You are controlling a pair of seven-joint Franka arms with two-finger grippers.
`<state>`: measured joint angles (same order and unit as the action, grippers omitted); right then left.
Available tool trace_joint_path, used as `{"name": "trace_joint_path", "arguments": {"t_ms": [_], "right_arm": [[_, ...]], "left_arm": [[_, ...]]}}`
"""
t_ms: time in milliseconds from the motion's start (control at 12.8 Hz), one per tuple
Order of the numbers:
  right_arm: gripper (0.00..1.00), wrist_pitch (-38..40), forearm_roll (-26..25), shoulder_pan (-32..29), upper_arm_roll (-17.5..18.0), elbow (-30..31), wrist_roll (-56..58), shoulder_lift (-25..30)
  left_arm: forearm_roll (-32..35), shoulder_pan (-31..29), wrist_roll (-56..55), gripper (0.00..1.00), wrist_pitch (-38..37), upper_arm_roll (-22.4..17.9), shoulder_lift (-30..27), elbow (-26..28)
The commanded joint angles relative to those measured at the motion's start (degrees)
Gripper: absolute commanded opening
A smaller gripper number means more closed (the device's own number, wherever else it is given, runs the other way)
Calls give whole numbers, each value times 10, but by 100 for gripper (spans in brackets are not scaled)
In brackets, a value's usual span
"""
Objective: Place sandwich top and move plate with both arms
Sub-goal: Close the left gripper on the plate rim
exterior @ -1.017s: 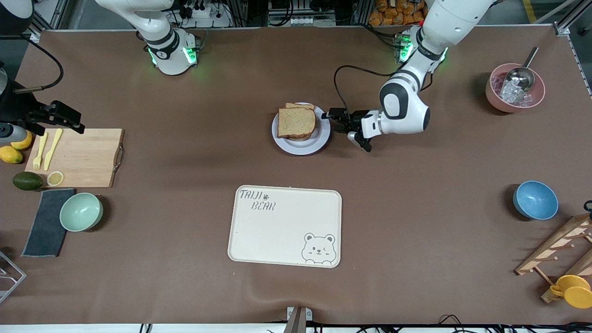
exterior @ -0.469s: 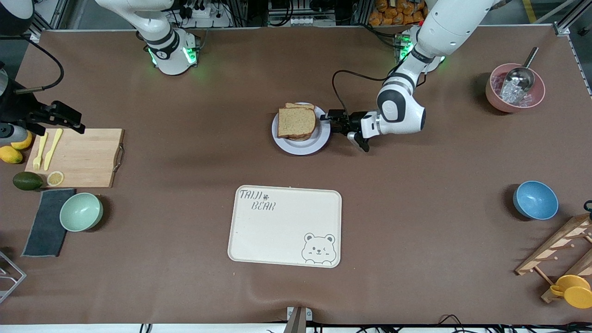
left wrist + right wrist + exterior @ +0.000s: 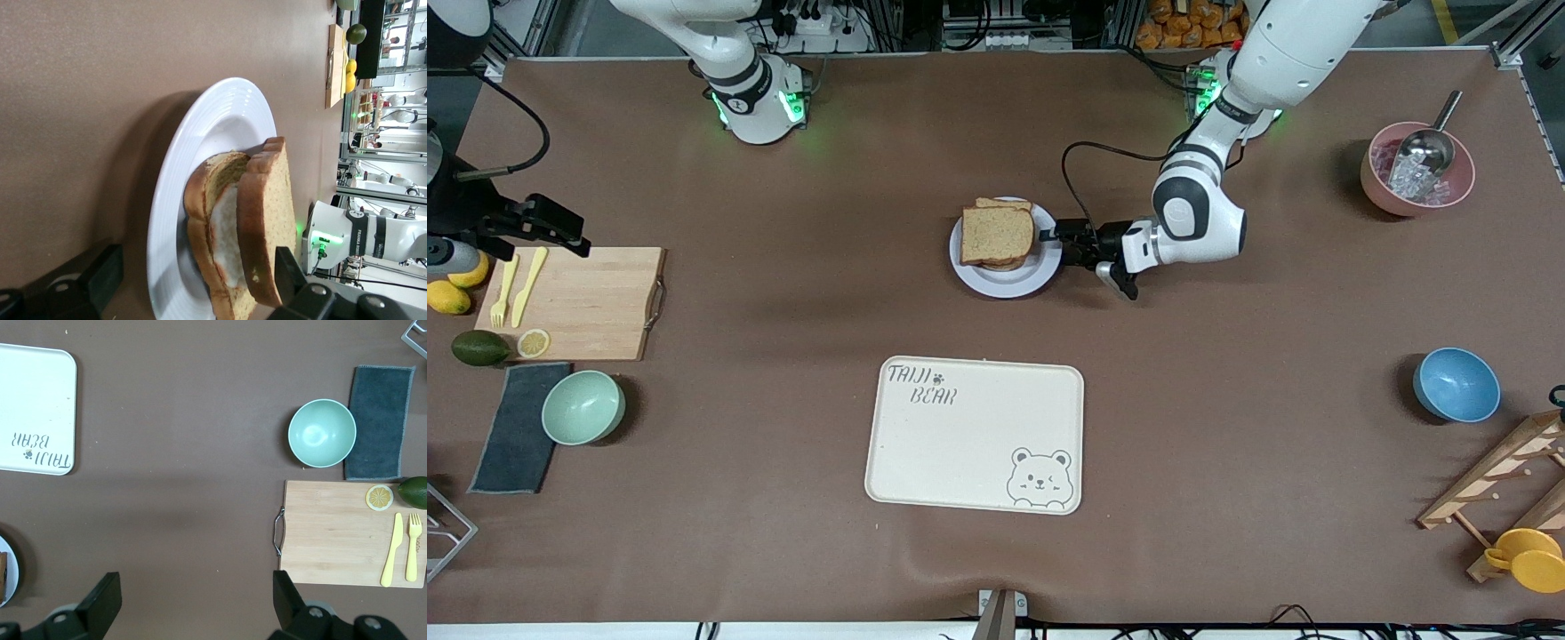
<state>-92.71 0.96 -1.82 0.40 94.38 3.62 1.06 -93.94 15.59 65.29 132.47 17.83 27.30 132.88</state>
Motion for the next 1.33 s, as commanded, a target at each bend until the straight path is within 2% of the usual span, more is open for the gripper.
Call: {"name": "trace_joint_path", "arguments": {"t_ms": [0, 156, 235, 313, 704, 1095, 1252], "right_arm": [[100, -4, 8, 4, -6, 13, 4, 13], [100, -4, 8, 5, -6, 15, 3, 12], [100, -3, 8, 6, -6, 15, 3, 12], [100, -3, 8, 7, -6, 15, 3, 11], [100, 6, 9, 8, -5, 16, 3, 10], [100, 5, 11, 9, -5, 16, 3, 9], [100, 5, 11, 9, -5, 16, 3, 9]], "left_arm": [[-29, 6, 17, 100, 5, 4, 11, -5], [-33, 8, 18, 25, 5, 4, 13, -5], [-34, 7, 18, 5, 5, 4, 13, -5], [-34, 7, 18, 0, 5, 4, 13, -5], [-36, 13, 18, 0, 5, 4, 20, -7], [-74, 5, 21, 0, 2, 5, 26, -11], [-115, 3, 22, 0, -5, 7, 20, -12]]}}
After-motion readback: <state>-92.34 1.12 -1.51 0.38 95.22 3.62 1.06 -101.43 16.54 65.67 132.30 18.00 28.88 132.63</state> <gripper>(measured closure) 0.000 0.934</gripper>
